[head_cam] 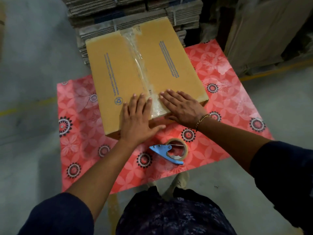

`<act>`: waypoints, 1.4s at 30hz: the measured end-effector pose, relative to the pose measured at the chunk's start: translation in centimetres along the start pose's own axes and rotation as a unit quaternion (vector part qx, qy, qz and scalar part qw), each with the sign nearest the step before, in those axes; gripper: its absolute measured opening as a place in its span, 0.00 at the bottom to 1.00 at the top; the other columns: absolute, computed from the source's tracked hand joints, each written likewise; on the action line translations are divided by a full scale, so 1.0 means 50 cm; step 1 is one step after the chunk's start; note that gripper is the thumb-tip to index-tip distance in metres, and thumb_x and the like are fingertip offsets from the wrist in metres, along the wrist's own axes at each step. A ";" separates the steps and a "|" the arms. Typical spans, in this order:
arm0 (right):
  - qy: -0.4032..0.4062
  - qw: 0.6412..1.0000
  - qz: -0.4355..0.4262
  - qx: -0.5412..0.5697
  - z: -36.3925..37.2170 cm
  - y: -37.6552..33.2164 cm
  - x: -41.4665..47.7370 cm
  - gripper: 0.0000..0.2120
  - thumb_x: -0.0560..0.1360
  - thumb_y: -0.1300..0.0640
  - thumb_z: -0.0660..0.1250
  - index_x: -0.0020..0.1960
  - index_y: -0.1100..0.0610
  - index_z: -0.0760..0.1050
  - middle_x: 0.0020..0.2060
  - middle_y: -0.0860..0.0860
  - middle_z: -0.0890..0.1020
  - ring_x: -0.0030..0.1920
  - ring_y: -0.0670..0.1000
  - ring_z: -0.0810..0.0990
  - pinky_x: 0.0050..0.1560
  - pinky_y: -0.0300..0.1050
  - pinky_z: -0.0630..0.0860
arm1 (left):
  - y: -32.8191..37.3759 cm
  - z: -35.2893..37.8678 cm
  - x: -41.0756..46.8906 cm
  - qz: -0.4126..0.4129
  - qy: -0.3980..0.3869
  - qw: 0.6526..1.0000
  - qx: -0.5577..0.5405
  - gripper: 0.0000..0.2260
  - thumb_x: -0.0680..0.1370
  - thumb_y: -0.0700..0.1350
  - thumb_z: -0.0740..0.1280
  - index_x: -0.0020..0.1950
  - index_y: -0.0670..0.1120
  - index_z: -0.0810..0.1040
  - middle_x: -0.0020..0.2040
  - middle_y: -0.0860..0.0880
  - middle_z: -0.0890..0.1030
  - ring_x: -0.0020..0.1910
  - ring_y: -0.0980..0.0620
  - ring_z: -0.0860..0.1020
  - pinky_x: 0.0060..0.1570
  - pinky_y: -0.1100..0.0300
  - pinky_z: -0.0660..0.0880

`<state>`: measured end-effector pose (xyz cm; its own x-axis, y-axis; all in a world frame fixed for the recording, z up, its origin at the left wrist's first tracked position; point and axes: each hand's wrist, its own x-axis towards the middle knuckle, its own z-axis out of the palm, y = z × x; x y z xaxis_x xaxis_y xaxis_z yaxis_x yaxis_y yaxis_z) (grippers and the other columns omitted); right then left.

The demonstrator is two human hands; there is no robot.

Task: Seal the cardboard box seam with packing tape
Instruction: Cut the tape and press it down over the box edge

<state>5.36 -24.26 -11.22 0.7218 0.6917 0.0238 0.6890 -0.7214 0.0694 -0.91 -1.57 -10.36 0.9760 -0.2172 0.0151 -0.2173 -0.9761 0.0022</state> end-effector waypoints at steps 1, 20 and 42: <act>0.000 1.000 0.000 0.001 0.001 -0.001 0.000 0.37 0.78 0.39 0.59 0.80 0.57 0.55 0.80 0.54 0.59 0.80 0.55 0.58 0.76 0.54 0.58 | 0.009 -0.001 -0.006 -0.028 0.004 1.000 -0.009 0.44 0.74 0.76 0.53 0.82 0.49 0.58 0.83 0.44 0.58 0.82 0.39 0.56 0.76 0.36 0.53; 0.003 0.999 -0.031 0.038 -0.023 -0.012 0.041 0.43 0.76 0.29 0.47 0.78 0.59 0.60 0.77 0.57 0.65 0.78 0.58 0.62 0.75 0.57 0.61 | 0.010 0.007 -0.001 -0.031 -0.032 0.997 0.061 0.39 0.77 0.59 0.67 0.82 0.49 0.54 0.84 0.46 0.56 0.82 0.39 0.55 0.75 0.33 0.58; -0.087 0.995 -0.054 0.009 -0.036 -0.006 0.043 0.45 0.74 0.43 0.66 0.81 0.57 0.48 0.81 0.57 0.53 0.81 0.58 0.50 0.78 0.57 0.53 | 0.008 -0.002 0.000 -0.010 -0.051 0.997 0.063 0.39 0.77 0.61 0.66 0.82 0.46 0.54 0.83 0.43 0.56 0.81 0.36 0.55 0.73 0.30 0.59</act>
<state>6.58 -22.49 -9.42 0.6422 0.7505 -0.1560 0.7636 -0.6443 0.0434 -0.98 -1.99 -10.27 0.9777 -0.1915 -0.0864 -0.2013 -0.9717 -0.1234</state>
